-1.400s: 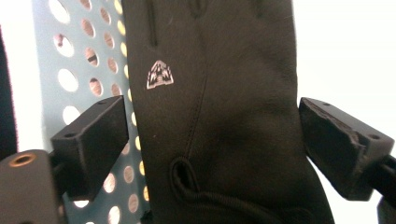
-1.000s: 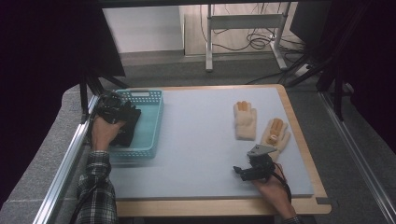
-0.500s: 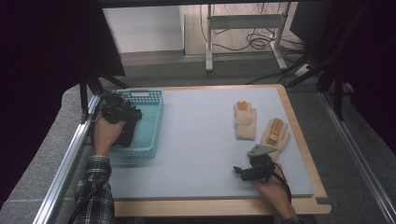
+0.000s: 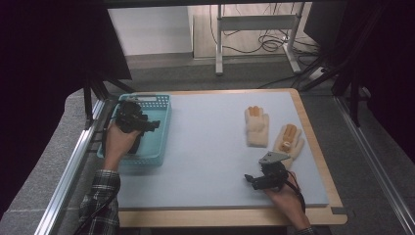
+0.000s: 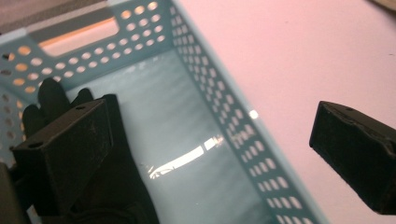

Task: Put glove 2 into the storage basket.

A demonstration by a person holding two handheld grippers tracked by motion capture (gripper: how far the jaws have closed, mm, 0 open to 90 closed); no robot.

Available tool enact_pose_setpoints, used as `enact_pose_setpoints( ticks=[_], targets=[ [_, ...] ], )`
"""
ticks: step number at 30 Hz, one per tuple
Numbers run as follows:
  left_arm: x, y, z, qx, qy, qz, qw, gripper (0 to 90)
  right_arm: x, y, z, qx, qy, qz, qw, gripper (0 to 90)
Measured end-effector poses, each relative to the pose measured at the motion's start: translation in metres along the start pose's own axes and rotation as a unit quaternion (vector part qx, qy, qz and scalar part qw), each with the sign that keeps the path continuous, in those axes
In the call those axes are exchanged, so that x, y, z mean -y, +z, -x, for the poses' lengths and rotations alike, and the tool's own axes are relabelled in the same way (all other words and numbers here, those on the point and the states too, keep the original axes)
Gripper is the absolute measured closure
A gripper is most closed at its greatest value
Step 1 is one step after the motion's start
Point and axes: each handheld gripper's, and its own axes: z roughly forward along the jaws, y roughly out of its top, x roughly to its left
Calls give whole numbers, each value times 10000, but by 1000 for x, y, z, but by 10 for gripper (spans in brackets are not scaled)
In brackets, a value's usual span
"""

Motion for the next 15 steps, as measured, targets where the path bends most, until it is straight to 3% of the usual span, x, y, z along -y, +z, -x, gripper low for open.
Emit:
enact_pose_setpoints(
  ticks=[2, 10, 15],
  targets=[
    [-2, -2, 9, 23, 109, 58, 9999, 0, 0, 0, 0, 1, -1, -1, 10000, 144],
    [-3, -3, 31, 242, 235, 167, 9993, 2, 0, 0, 0, 1, -2, 0, 10000, 143],
    [2, 1, 52, 426, 401, 177, 9981, 2, 0, 0, 0, 1, -2, -1, 10000, 144]
  ],
)
